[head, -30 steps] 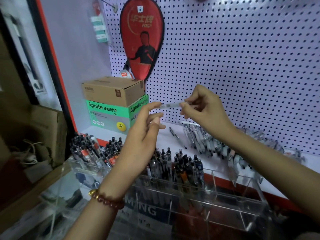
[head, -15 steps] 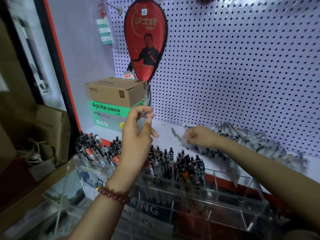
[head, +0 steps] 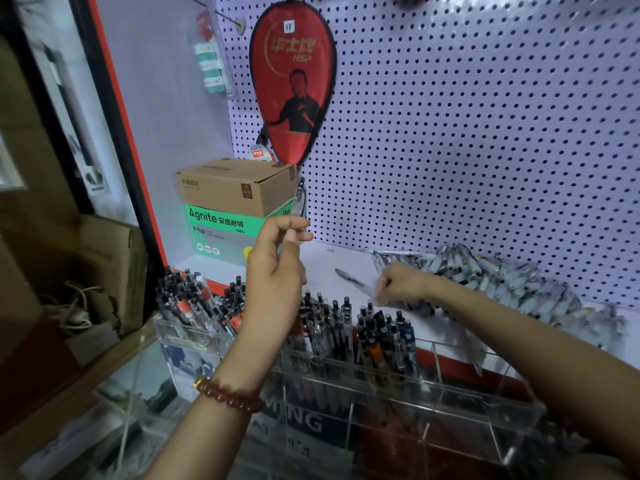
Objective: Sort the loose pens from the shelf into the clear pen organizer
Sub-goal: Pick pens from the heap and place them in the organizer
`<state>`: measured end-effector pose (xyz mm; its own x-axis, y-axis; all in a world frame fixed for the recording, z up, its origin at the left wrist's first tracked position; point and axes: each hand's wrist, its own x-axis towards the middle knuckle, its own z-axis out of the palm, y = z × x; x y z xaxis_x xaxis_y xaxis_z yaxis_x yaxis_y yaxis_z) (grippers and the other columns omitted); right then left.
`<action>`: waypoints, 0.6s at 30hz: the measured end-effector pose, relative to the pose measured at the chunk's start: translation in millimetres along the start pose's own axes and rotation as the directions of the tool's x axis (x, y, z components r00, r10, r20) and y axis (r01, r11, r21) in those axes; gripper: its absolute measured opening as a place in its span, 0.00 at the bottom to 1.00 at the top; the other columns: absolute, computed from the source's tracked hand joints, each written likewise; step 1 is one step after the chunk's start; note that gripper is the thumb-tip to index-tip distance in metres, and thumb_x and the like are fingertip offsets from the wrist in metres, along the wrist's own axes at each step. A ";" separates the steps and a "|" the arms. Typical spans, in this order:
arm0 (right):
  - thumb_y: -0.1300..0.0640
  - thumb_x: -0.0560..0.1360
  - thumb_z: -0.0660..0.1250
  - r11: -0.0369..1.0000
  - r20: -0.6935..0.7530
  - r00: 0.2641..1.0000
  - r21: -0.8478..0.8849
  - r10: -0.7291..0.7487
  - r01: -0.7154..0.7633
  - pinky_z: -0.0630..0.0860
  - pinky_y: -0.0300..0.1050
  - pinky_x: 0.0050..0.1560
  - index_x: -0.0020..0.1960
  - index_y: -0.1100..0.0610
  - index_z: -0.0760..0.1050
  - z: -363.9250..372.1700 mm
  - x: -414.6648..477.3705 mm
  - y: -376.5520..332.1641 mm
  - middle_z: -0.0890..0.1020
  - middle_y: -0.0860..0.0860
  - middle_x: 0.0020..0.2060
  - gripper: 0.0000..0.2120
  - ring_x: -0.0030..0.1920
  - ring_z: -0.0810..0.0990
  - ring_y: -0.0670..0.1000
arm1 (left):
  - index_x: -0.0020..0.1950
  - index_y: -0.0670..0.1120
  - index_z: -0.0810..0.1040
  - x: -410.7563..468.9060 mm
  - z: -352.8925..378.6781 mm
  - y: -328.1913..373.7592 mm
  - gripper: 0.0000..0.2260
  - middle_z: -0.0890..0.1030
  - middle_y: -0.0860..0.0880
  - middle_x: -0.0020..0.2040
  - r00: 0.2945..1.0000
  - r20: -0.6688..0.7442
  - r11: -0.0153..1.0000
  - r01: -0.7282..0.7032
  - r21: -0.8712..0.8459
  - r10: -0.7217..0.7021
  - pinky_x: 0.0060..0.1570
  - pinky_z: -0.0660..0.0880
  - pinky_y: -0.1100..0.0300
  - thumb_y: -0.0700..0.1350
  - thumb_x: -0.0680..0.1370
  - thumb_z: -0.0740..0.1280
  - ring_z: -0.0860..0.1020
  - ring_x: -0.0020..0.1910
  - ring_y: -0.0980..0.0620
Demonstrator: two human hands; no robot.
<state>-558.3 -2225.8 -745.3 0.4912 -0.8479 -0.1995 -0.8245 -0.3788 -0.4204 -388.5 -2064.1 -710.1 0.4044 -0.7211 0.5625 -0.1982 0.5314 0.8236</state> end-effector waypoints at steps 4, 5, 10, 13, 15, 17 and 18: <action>0.67 0.76 0.62 0.939 0.107 0.978 0.280 0.177 -0.200 0.61 0.37 0.21 0.58 0.65 0.72 -5.6 -15.4 4.5 0.70 0.52 0.25 0.11 0.20 0.62 0.46 | 0.51 0.50 0.74 -1.4 -0.3 -0.5 0.12 0.78 0.53 0.48 0.999 0.013 0.999 0.029 0.013 -0.030 0.31 0.66 0.68 0.38 0.83 0.54 0.69 0.26 0.58; 0.67 0.77 0.60 0.910 0.150 0.970 0.343 0.193 -0.234 0.59 0.36 0.19 0.59 0.65 0.71 -9.7 -18.9 4.4 0.69 0.51 0.24 0.10 0.19 0.61 0.46 | 0.51 0.51 0.74 -2.0 -0.3 0.0 0.12 0.78 0.52 0.49 0.999 0.018 0.999 0.034 0.018 -0.034 0.32 0.67 0.67 0.38 0.83 0.54 0.70 0.27 0.58; 0.67 0.82 0.52 0.750 0.190 0.976 0.630 0.106 -0.204 0.56 0.32 0.17 0.52 0.62 0.74 -38.0 -53.7 -17.2 0.69 0.49 0.24 0.12 0.18 0.58 0.42 | 0.50 0.50 0.74 -6.2 3.2 6.7 0.12 0.77 0.53 0.49 0.999 0.025 0.999 0.045 -0.007 -0.045 0.29 0.68 0.67 0.37 0.83 0.54 0.73 0.30 0.61; 0.66 0.81 0.56 0.718 0.082 0.997 0.694 0.005 -0.061 0.56 0.32 0.19 0.53 0.58 0.74 -41.2 -83.9 -42.7 0.76 0.51 0.35 0.10 0.20 0.59 0.41 | 0.50 0.49 0.74 -9.2 8.0 10.1 0.11 0.77 0.54 0.50 0.999 0.018 0.999 0.046 -0.017 -0.045 0.32 0.72 0.69 0.37 0.82 0.55 0.76 0.34 0.63; 0.62 0.80 0.60 0.751 0.003 0.998 0.658 -0.069 0.050 0.57 0.33 0.23 0.56 0.59 0.75 -34.5 -106.9 -59.6 0.79 0.48 0.36 0.07 0.22 0.60 0.41 | 0.50 0.48 0.75 -13.1 13.2 12.1 0.08 0.78 0.54 0.51 0.998 0.036 0.998 0.055 -0.038 -0.054 0.37 0.74 0.68 0.39 0.82 0.57 0.79 0.39 0.62; 0.57 0.80 0.62 0.806 -0.068 0.987 0.570 -0.148 0.160 0.61 0.32 0.25 0.59 0.58 0.74 -24.5 -128.6 -71.3 0.77 0.41 0.28 0.10 0.22 0.63 0.40 | 0.51 0.47 0.75 -19.1 19.7 13.9 0.06 0.79 0.50 0.53 0.994 0.084 0.994 0.078 -0.078 -0.071 0.42 0.76 0.66 0.40 0.81 0.59 0.80 0.43 0.59; 0.56 0.79 0.63 0.832 -0.114 0.977 0.513 -0.178 0.211 0.63 0.31 0.26 0.59 0.57 0.75 -19.2 -137.0 -75.0 0.77 0.41 0.29 0.10 0.22 0.67 0.39 | 0.51 0.47 0.75 -22.8 23.7 14.6 0.05 0.79 0.49 0.53 0.991 0.111 0.990 0.089 -0.106 -0.077 0.45 0.77 0.64 0.41 0.81 0.61 0.80 0.45 0.58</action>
<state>-569.1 -2088.4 -669.4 0.5948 -0.8036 -0.0193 -0.4380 -0.3038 -0.8461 -421.8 -2050.4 -709.2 0.3169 -0.8048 0.5019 -0.0658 0.5092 0.8581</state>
